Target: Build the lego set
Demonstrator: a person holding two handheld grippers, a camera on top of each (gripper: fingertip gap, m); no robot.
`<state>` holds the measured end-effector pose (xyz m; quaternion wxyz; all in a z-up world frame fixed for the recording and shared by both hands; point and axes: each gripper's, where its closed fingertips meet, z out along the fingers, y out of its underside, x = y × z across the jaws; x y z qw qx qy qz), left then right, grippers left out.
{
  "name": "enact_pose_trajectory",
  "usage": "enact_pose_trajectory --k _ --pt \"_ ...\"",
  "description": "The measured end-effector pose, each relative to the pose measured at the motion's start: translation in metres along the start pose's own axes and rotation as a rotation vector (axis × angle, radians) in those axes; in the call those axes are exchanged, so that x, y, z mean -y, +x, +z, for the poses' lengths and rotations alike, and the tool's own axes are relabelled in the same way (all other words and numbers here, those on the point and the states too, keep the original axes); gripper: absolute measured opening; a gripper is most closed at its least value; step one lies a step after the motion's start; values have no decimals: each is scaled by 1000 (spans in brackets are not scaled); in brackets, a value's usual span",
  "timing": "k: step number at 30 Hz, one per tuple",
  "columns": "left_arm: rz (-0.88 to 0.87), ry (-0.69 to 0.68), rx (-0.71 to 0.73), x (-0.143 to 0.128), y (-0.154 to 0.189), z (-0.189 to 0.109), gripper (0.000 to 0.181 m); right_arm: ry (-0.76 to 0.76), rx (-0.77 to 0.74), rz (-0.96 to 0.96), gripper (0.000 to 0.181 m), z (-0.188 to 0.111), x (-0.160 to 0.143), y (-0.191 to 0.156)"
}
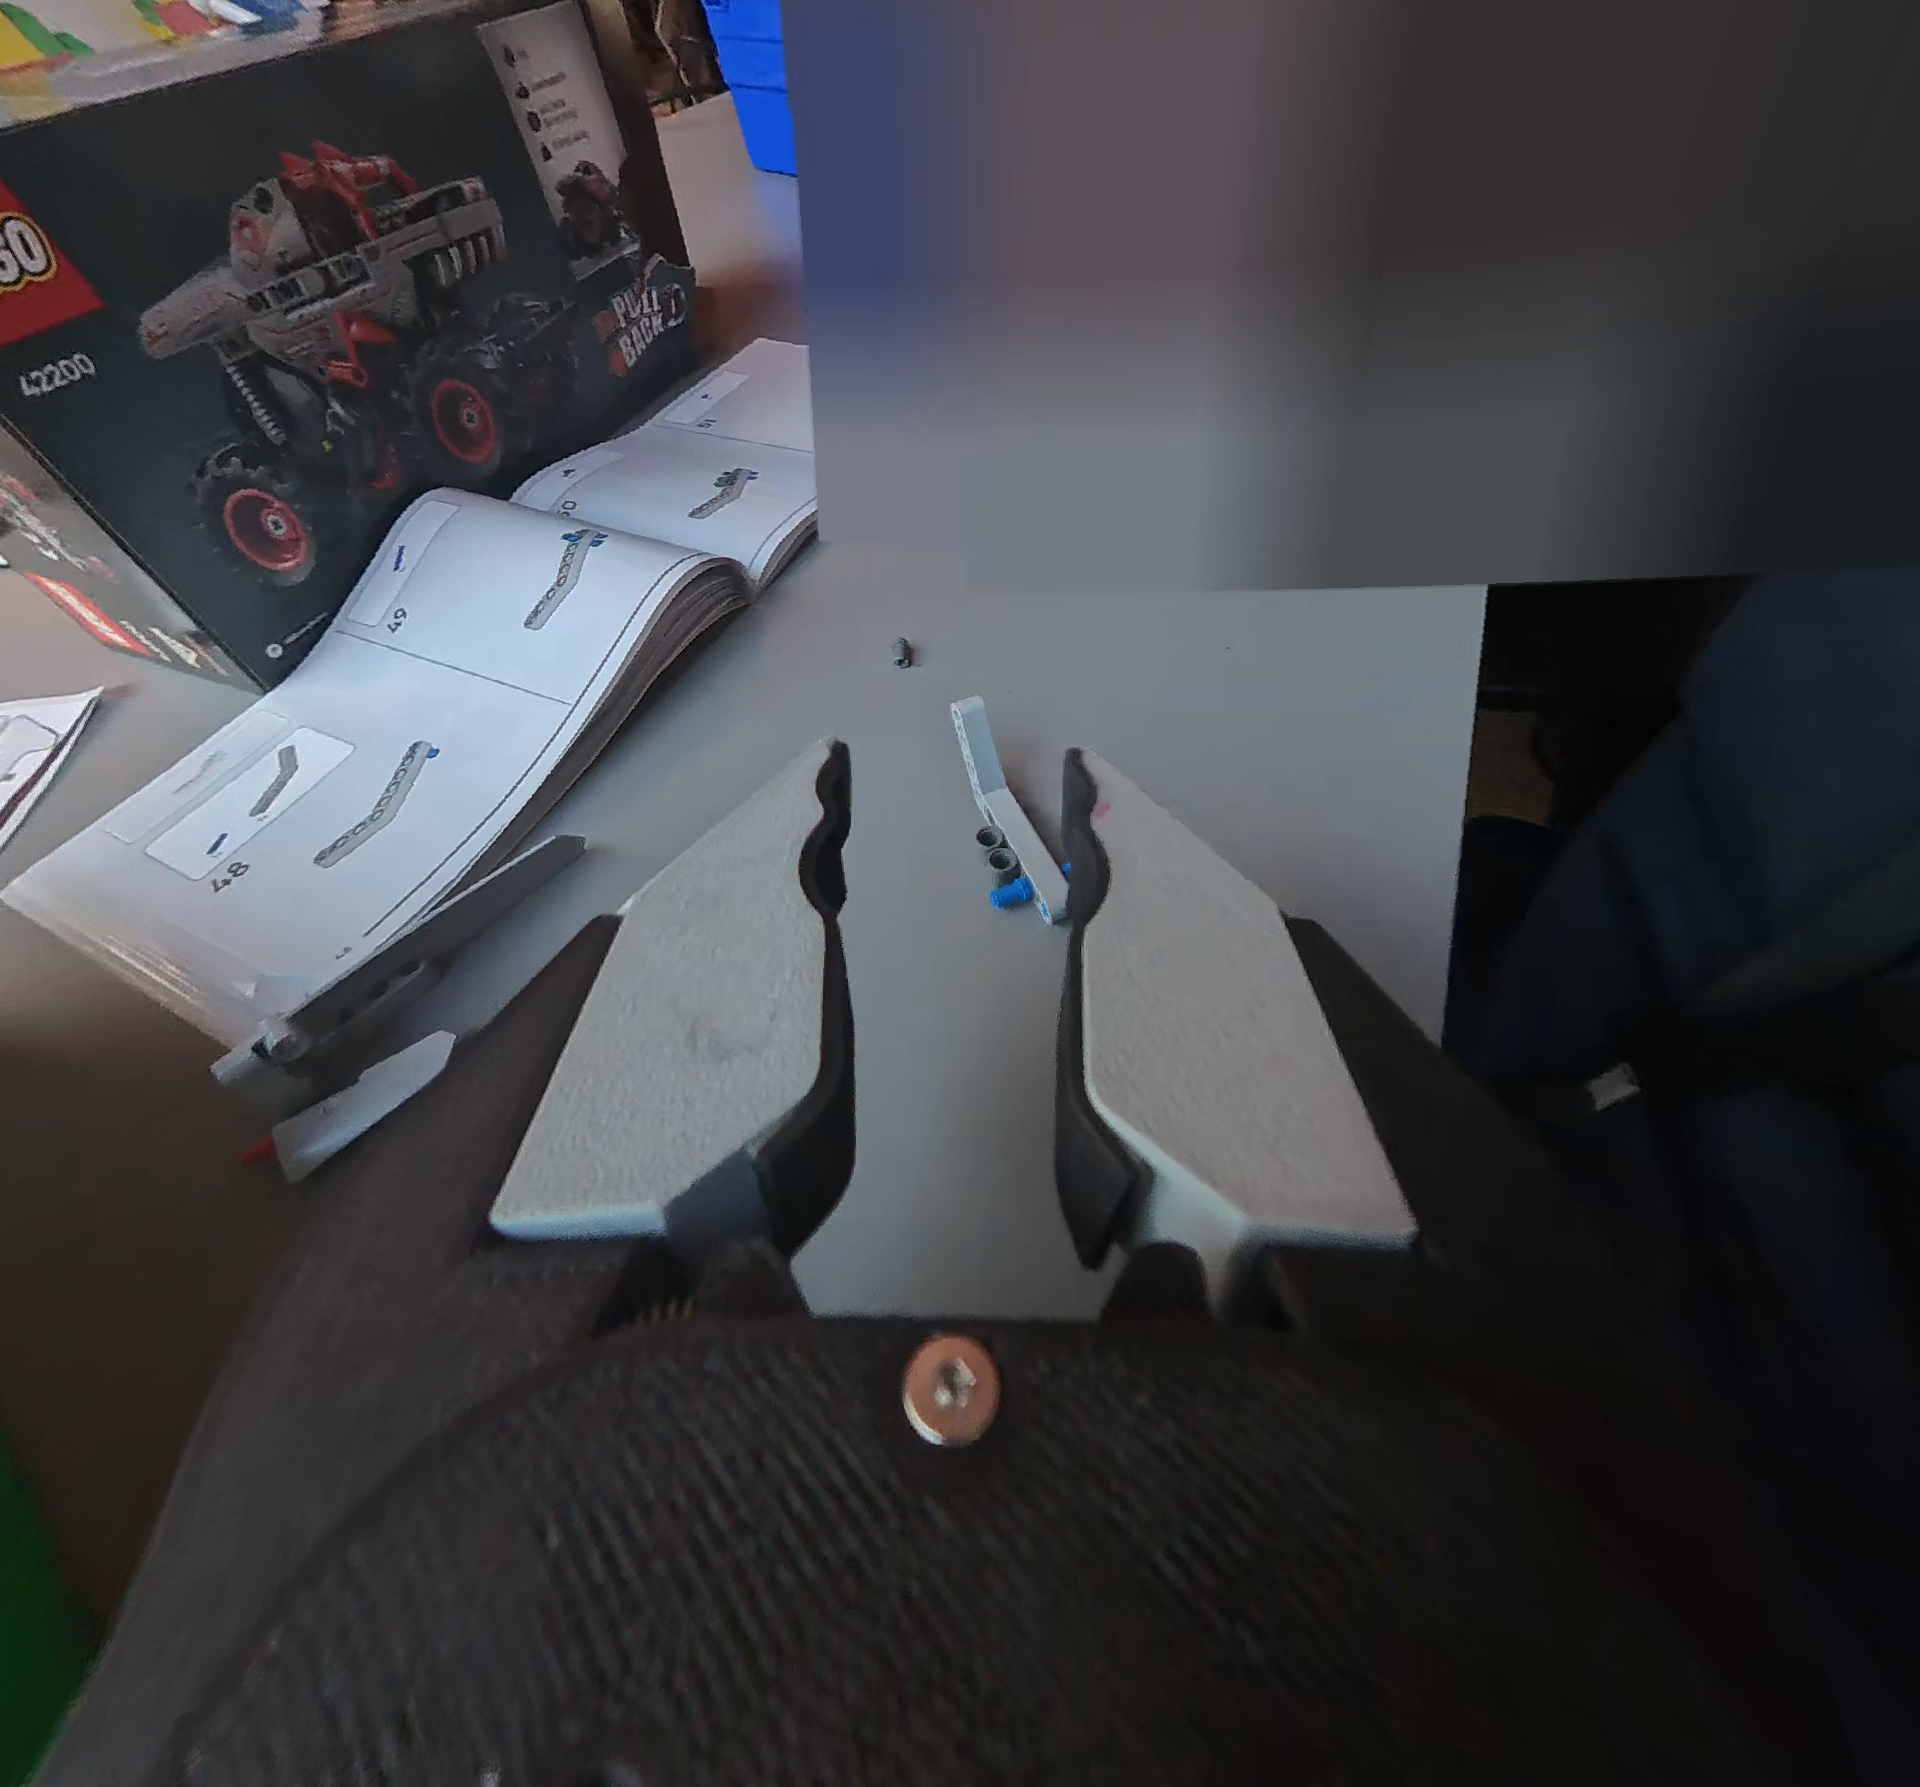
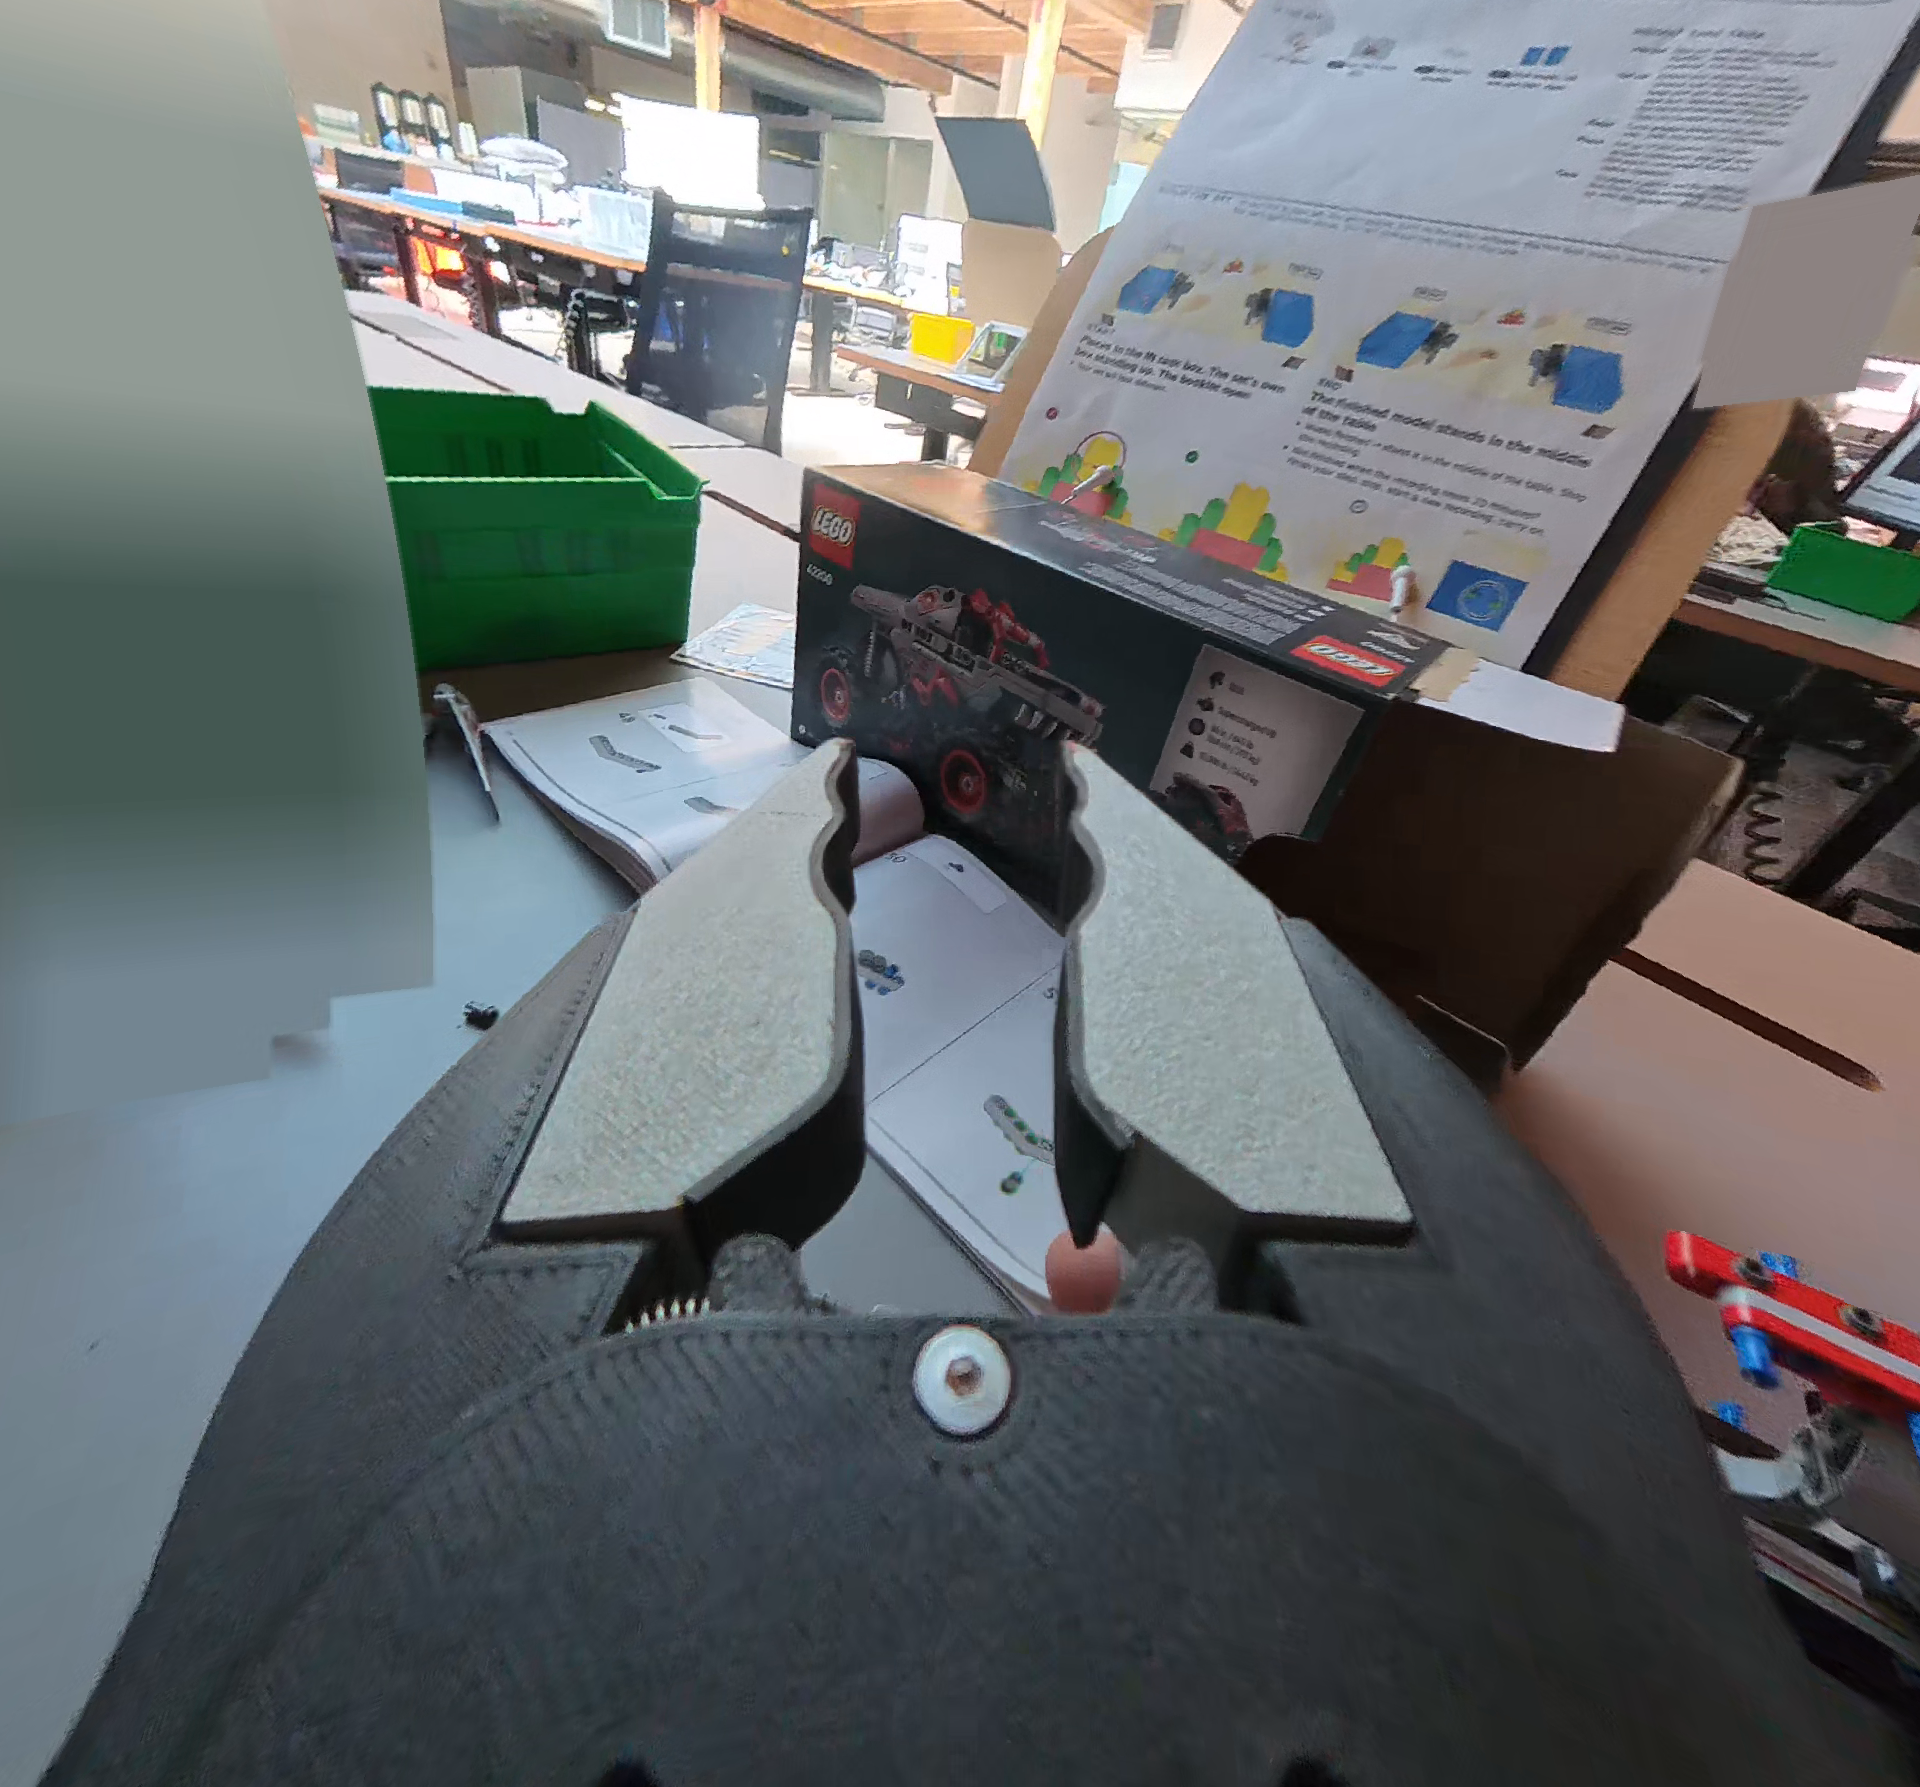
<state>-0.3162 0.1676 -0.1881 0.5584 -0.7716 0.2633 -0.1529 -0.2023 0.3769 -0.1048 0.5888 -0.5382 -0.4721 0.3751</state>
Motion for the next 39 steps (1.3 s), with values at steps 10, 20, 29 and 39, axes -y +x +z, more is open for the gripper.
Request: enact_pose_trajectory --k 10,20,29,39 --pt "-41 -19 -3 -3 -3 -1 39 53 -112 58 32 -21 10 40" --pt "-63 -35 -18 -5 -3 1 39 -196 9 55 20 -62 -27 19" --pt "-83 -49 -32 -7 -4 2 40 -645 39 -97 29 -57 -128 -13" --pt "-75 -54 -22 -8 -4 3 40 -704 -44 -62 21 -83 -146 26"
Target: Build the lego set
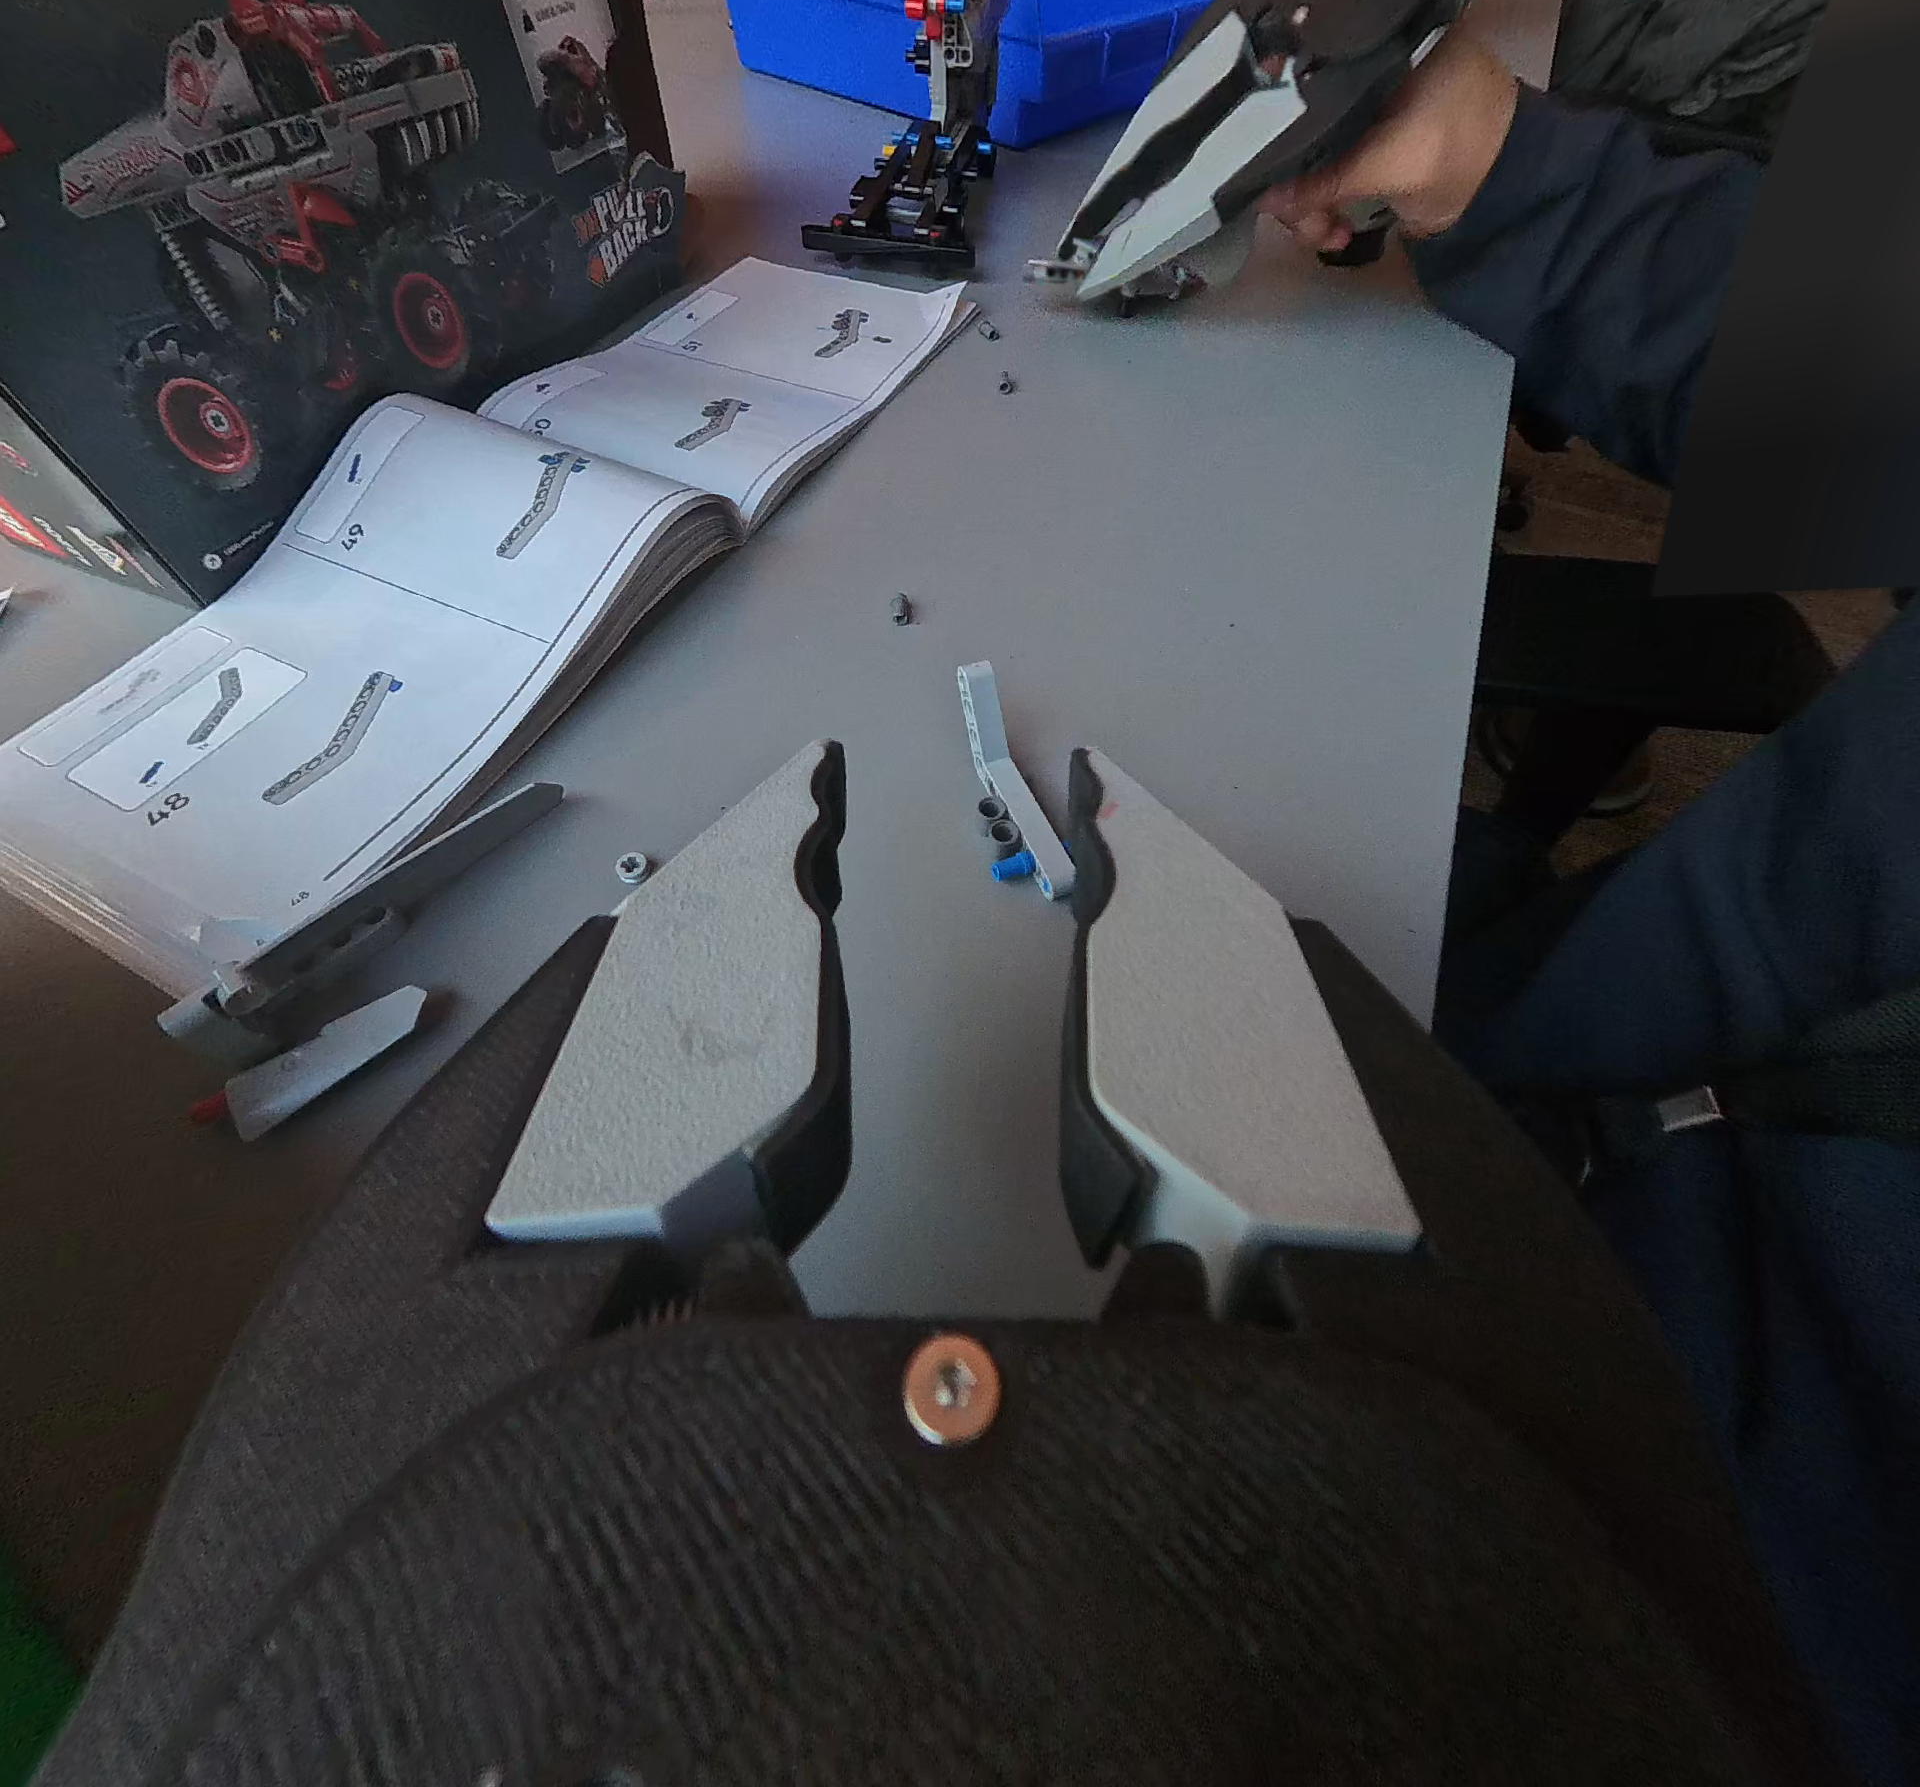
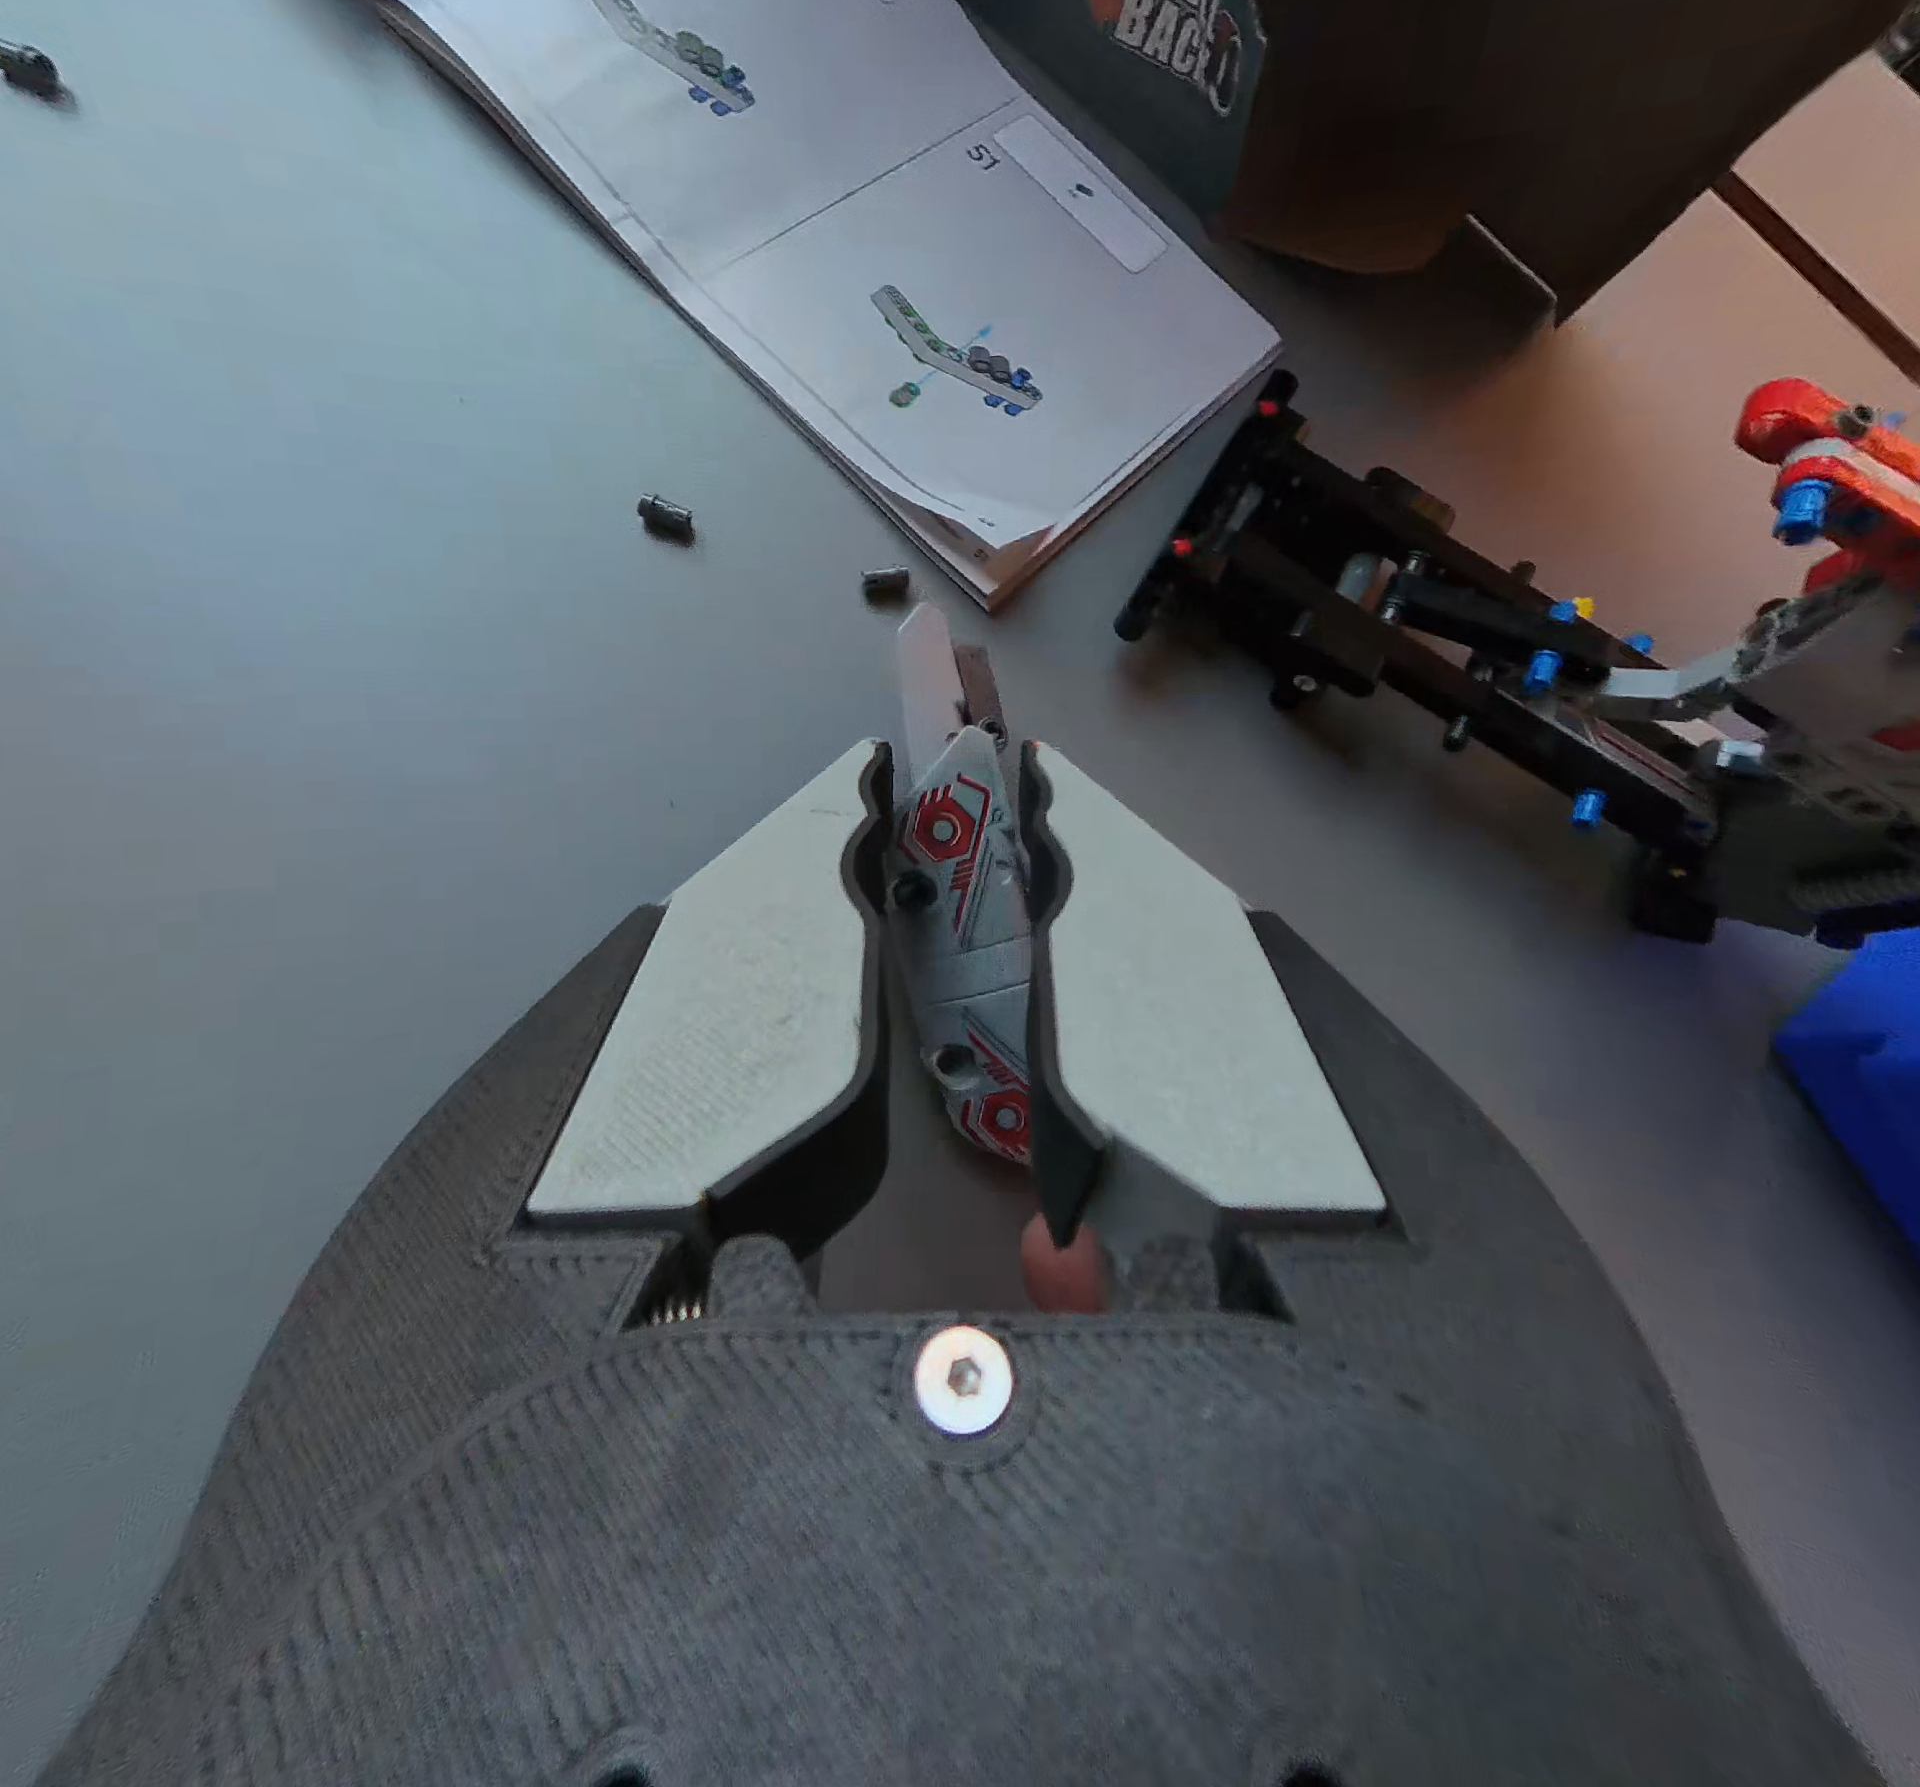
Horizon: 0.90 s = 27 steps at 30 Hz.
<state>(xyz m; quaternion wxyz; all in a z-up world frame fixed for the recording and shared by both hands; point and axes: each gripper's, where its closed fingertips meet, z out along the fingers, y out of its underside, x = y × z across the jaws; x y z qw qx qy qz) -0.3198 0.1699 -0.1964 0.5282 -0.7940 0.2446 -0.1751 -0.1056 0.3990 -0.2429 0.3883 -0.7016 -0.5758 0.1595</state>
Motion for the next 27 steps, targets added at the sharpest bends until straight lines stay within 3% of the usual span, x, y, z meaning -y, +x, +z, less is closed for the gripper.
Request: enact_pose_trajectory --k 5,8,15,20,27 --pt "-5 -14 -1 -2 0 2 40 79 -6 -21 23 -22 22 1" --pt "-7 -22 0 -3 -1 2 40 128 88 -74 23 -26 44 -27" --pt "-6 -26 3 -3 -1 3 39 130 353 -183 19 4 71 -97" --pt "-6 -24 2 -3 -1 2 39 112 552 -277 19 14 70 -138" --pt "6 -35 -6 -4 1 3 39 145 594 -214 30 23 75 -150"
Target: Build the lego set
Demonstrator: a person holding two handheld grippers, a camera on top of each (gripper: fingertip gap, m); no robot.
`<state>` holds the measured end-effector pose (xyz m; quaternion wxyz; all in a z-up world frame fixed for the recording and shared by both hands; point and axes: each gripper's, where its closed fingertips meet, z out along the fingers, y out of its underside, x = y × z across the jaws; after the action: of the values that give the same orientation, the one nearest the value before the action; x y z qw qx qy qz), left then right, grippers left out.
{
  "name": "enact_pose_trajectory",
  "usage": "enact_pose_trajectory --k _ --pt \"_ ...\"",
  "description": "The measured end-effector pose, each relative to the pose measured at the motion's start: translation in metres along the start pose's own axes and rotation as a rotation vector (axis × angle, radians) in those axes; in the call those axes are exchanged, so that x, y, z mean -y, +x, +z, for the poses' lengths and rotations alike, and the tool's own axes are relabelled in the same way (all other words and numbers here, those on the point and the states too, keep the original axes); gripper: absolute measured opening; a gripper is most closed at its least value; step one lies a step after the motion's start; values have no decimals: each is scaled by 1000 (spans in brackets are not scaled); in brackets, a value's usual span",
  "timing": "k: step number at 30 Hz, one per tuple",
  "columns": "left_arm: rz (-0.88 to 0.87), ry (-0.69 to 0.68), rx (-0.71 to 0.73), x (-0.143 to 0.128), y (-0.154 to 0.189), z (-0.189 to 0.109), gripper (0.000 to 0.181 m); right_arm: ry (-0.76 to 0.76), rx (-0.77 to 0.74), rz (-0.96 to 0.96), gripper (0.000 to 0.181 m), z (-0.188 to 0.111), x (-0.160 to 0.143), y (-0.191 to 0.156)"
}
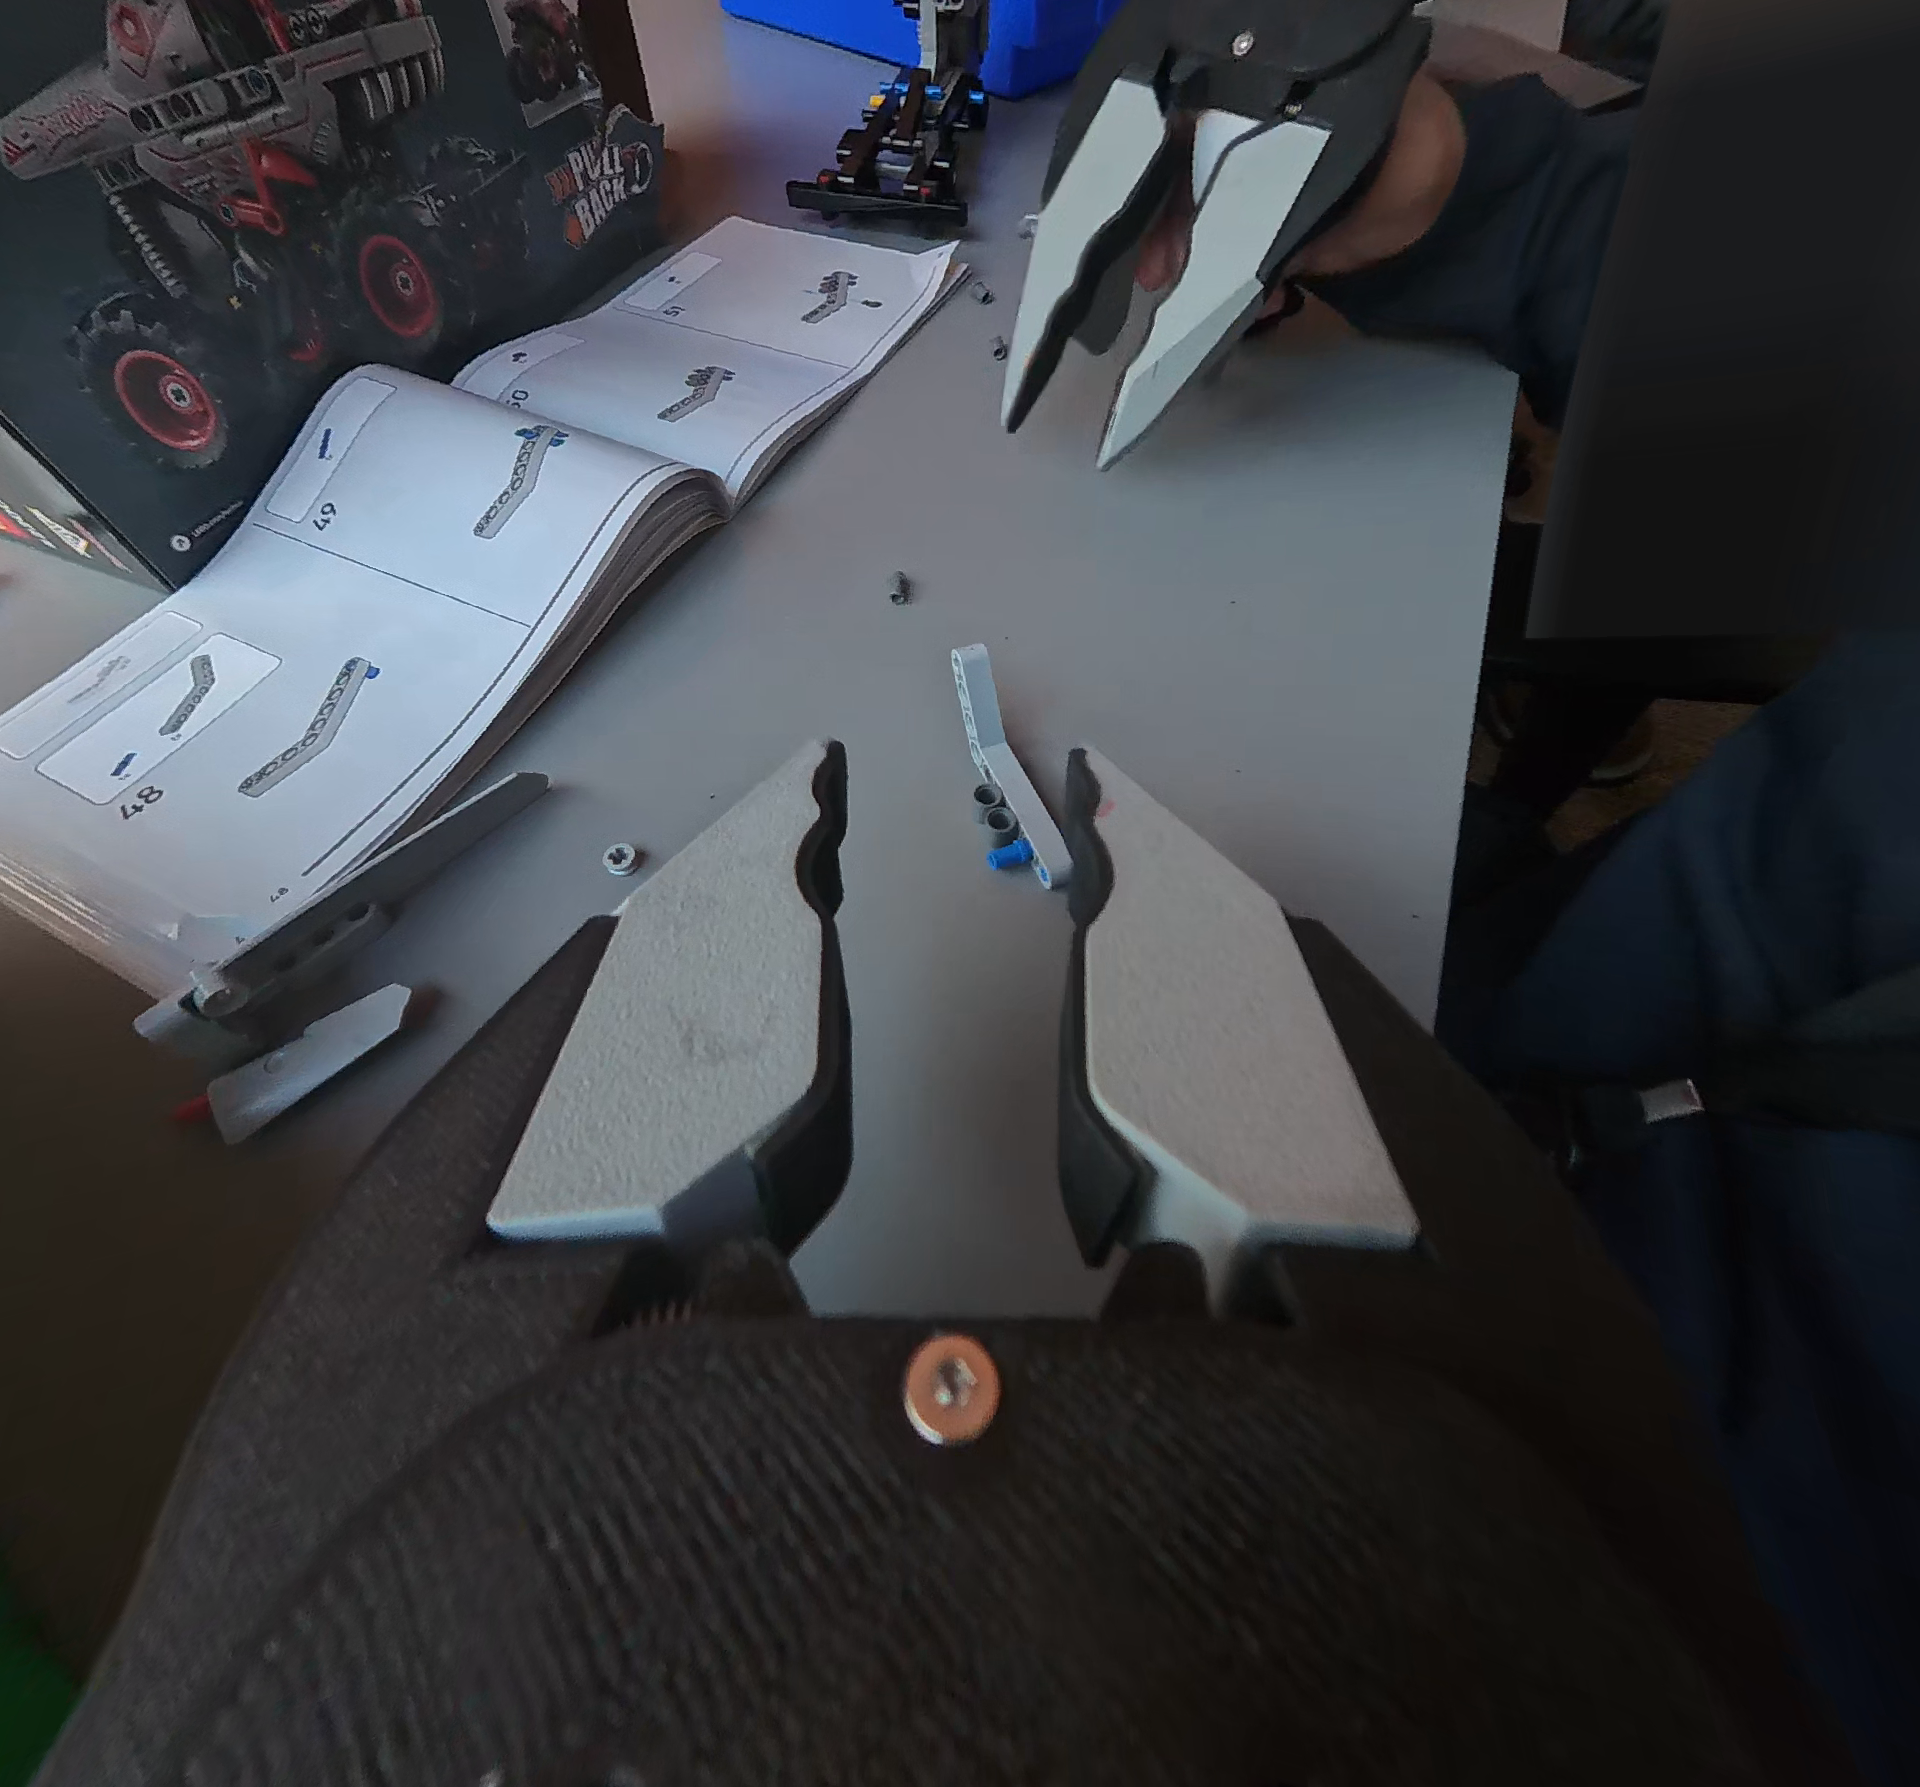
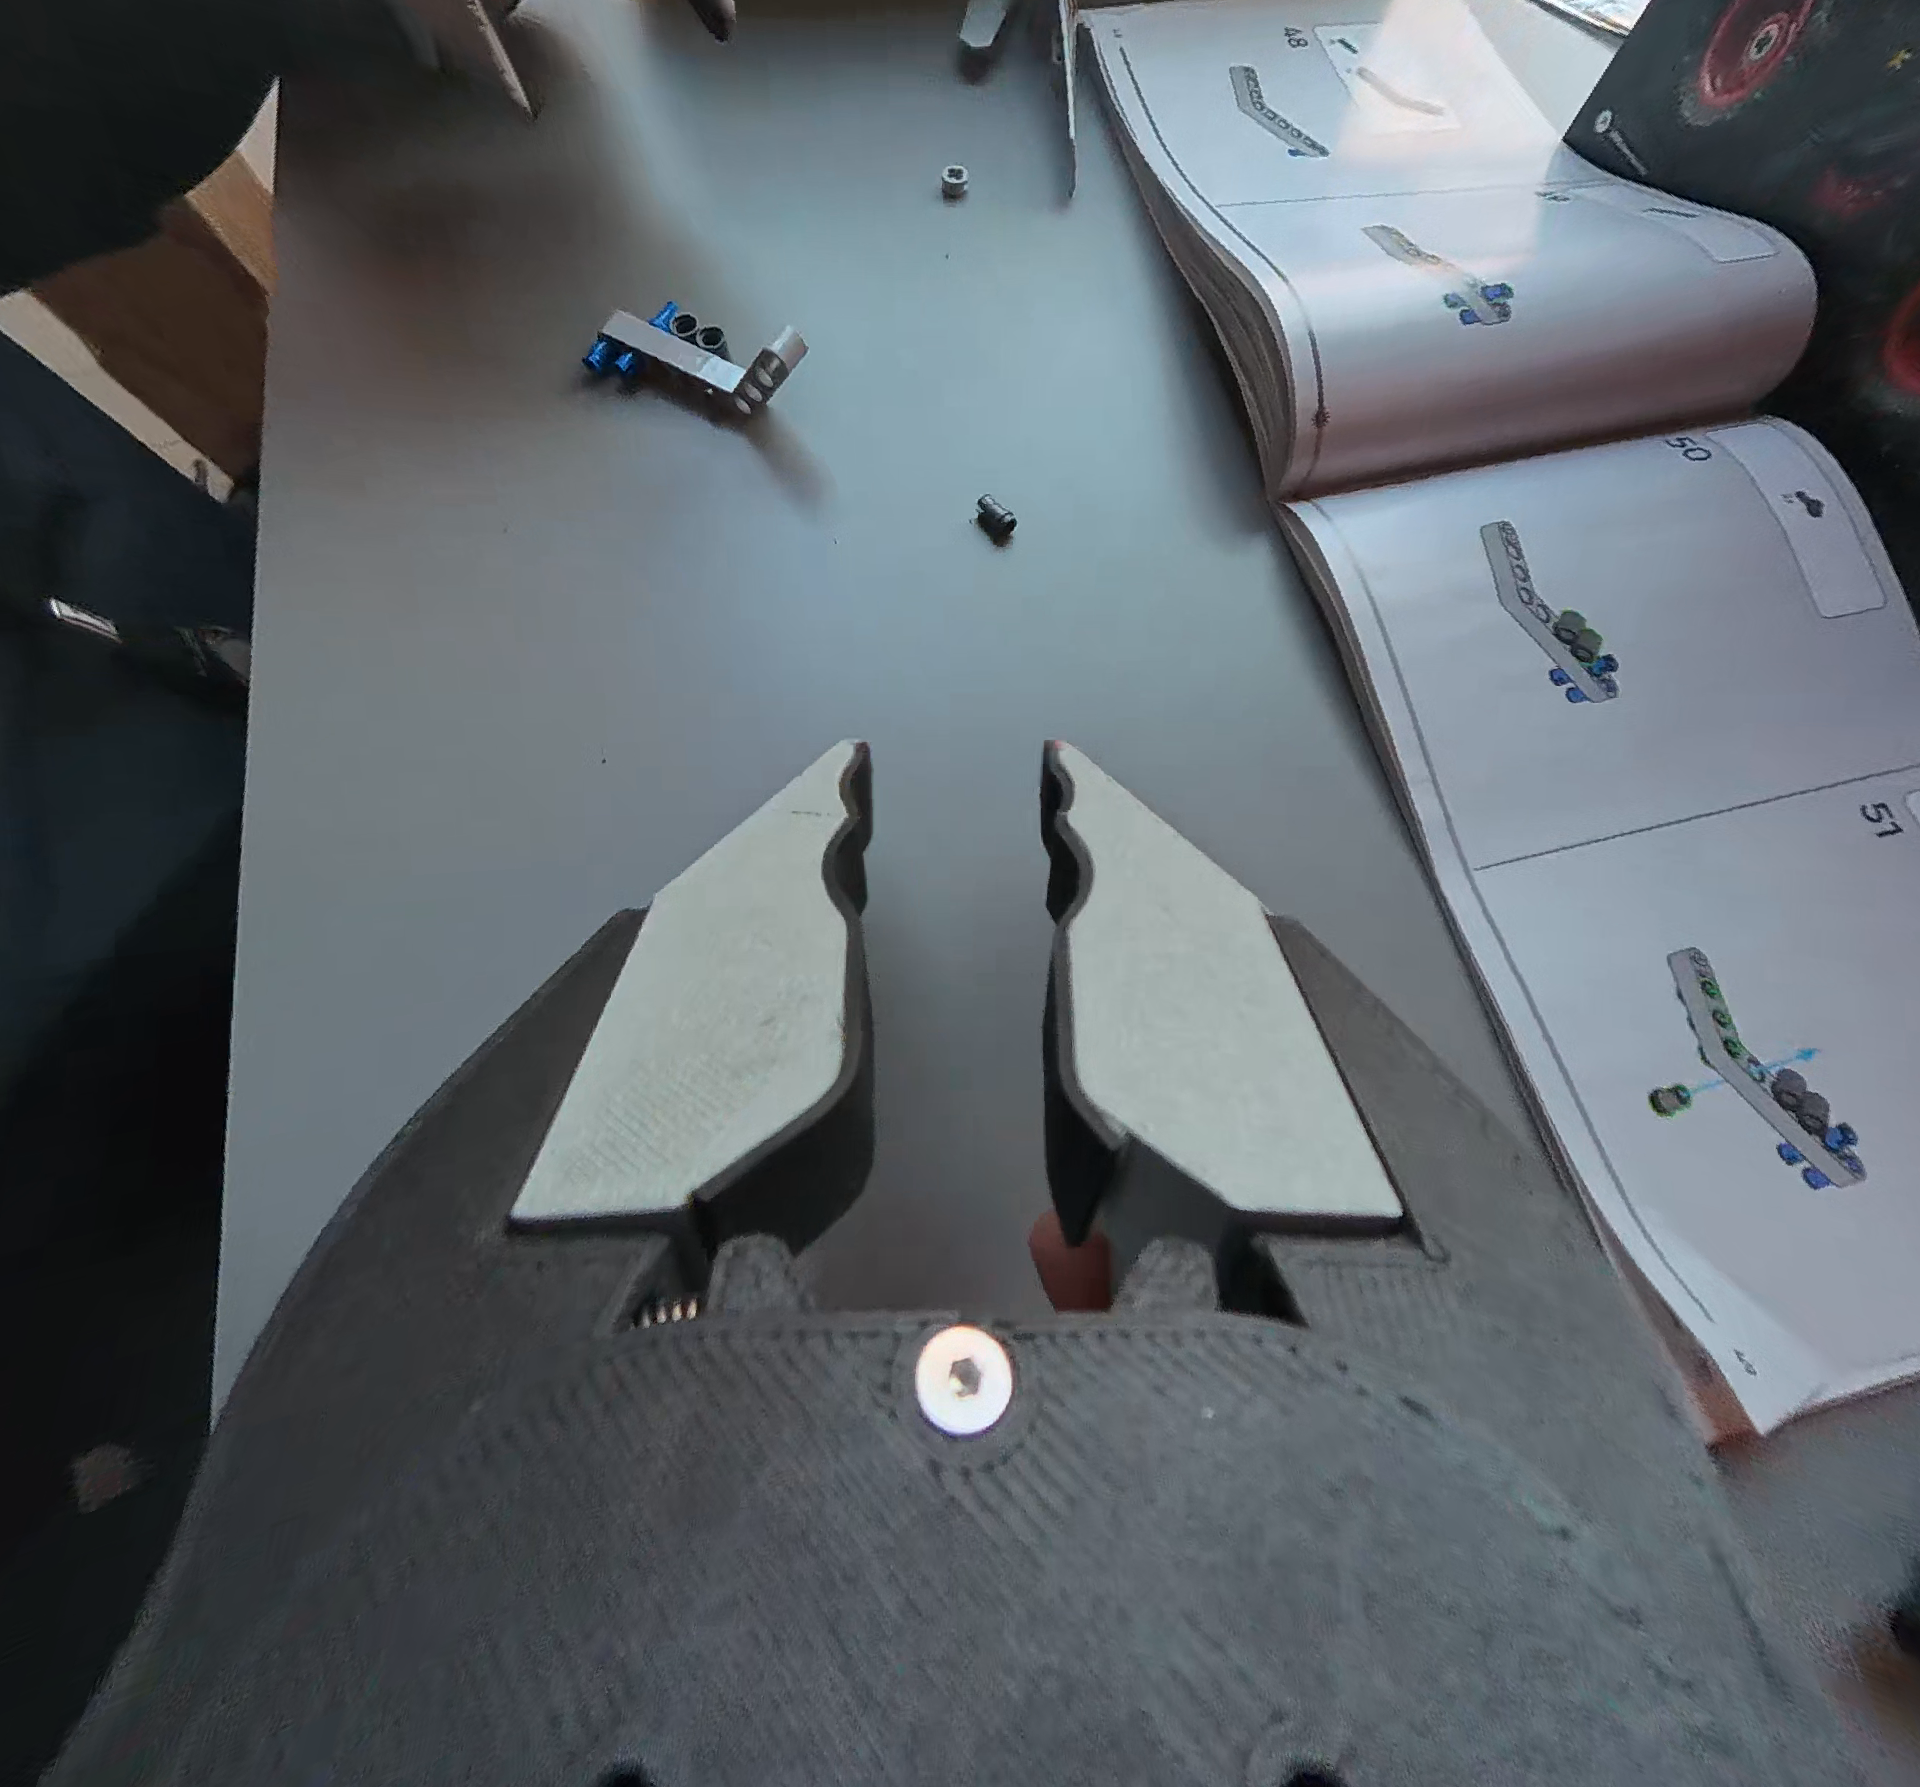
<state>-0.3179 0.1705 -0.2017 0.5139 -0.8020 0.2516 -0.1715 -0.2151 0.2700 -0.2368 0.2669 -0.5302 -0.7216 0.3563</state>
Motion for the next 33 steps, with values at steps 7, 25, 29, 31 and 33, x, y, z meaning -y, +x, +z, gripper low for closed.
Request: enact_pose_trajectory --k 7,25,29,31,33 --pt "7 -12 1 -2 1 1 39 -42 5 -32 35 14 -2 -6" --pt "23 -26 -23 -3 6 2 35 12 -8 -35 24 9 4 -2" --pt "12 -79 -34 -9 6 8 35 -23 -15 -60 24 23 8 -1" --pt "-10 -111 -38 -13 5 11 35 -32 -24 -79 24 30 12 -1" --pt "-54 -171 -48 -21 2 16 35 -36 -44 -102 24 36 16 3"
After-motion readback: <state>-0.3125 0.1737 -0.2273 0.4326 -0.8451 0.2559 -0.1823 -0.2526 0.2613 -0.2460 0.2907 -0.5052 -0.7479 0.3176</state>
